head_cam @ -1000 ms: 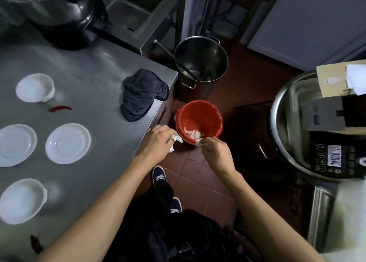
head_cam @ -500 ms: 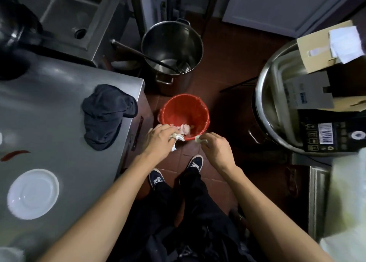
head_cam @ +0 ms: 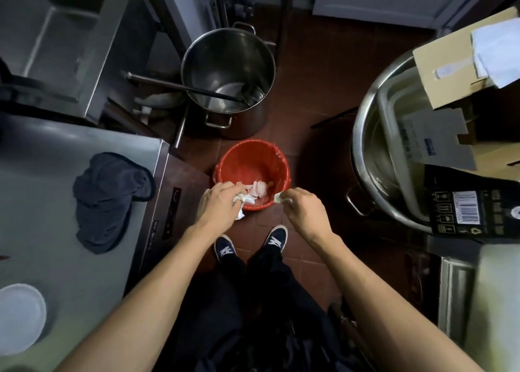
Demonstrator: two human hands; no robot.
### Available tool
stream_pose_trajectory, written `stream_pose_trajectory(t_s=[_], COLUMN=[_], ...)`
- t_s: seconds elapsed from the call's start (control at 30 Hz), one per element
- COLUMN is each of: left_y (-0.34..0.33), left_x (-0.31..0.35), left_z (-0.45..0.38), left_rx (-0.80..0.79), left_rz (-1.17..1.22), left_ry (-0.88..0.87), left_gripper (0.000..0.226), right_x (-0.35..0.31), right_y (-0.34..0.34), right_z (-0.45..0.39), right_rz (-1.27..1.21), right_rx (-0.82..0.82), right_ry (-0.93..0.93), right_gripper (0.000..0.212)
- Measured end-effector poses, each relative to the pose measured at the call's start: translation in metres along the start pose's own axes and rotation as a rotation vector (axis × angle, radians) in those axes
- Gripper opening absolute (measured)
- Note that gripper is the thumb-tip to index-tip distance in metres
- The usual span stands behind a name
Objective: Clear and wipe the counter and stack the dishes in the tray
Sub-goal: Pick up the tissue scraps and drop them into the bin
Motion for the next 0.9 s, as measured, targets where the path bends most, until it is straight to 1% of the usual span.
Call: stream_pose_trajectory(t_s=[0.3,0.53,0.67,0.77,0.9], left_y=[-0.039,-0.107,-0.147,-0.176,-0.207], left_x=[-0.044,-0.109,-0.143,-0.163,-0.186], left_z=[-0.071,-0.142,-0.176,-0.197,-0.222], left_rx=[-0.043,-0.107,-0.149,-0.204,-0.258], left_rz=[0.077,0.118,0.112,0.092,0.062], left_ry=[0.107,0.183,0.193,0.190,0.206], left_gripper=[0.023,0.026,0.026,0.027,0.028], right_x=[0.036,0.089,0.122,0.143,0.165], right_y=[-0.058,-0.127,-0.175,-0.207,-0.241], right_z=[-0.074,-0.133,-0.162,-0.183,-0.209], right_rz=[-0.023,-0.017,-0.022,-0.051,-0.087], right_rx=[-0.143,-0.205,-0.262,-0.272,-0.268], right_ry=[-0.029,-0.107,-0.168,-0.204,-0.240], right_gripper=[0.022,0.022,0.021,0.014,0.013])
Point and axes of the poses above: each hand's wrist, its own z-axis away from the middle knuckle, its own y-axis out of the back of the hand, x = y × z, the point moved 9 cm from there along -z, towards the middle knuckle, and after that the axes turned 10 degrees about -x, right-handed, at the moved point
